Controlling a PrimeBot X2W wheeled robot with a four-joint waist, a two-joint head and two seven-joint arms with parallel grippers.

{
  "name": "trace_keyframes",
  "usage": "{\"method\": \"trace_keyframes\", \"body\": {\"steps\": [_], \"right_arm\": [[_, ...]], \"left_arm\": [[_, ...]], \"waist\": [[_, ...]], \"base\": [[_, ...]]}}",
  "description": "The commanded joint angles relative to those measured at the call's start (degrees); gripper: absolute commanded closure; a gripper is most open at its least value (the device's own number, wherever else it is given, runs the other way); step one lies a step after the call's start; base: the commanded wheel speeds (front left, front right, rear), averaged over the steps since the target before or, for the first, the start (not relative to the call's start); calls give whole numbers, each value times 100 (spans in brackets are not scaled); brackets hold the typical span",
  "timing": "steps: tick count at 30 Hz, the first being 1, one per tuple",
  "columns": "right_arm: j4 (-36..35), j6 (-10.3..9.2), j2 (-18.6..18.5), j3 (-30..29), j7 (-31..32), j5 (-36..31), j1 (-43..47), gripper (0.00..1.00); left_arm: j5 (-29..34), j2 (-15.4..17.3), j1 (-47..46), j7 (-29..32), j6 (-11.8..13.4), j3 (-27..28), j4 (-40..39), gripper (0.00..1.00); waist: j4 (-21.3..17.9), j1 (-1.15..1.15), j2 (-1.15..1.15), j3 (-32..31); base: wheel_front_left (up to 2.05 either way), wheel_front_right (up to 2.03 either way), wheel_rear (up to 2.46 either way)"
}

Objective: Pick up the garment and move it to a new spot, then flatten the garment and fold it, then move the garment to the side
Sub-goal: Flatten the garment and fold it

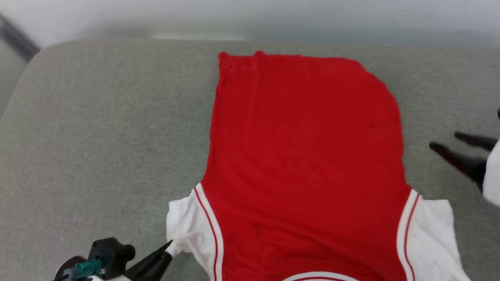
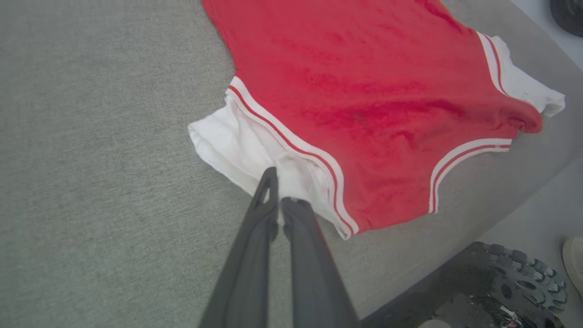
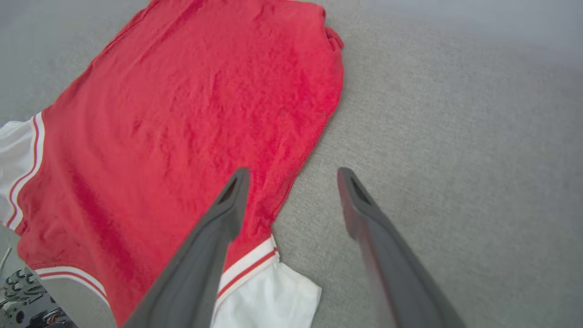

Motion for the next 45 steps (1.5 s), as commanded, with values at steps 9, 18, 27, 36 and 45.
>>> {"method": "trace_keyframes", "body": {"steps": [9, 18, 27, 36, 45], "right_arm": [[1090, -4, 860, -738, 1954, -1216, -1807, 0], [1889, -4, 1045, -1057, 2772, -2380, -2671, 0], [2504, -4, 1156, -1485, 3328, -3129, -2779, 0], [2544, -4, 1273, -1840, 3474, -3332, -2184, 100], [2493, -6, 1590, -2144, 3205, -3357, -1725, 100]], "left_arm": [[414, -269, -600, 225, -177, -258, -564, 100], [682, -670, -998, 280, -336, -519, -708, 100], [781, -992, -1312, 191, -562, -662, -426, 100], [742, -1075, -1347, 110, -571, -672, -220, 100], [734, -840, -1163, 86, -396, -543, -25, 100]], "waist": [[1269, -1, 0, 1032], [1926, -1, 0, 1501], [2249, -1, 0, 1785], [2189, -1, 0, 1720], [1469, -1, 0, 1031]], "base": [[0, 0, 0], [0, 0, 0], [0, 0, 0], [0, 0, 0], [0, 0, 0]]}}
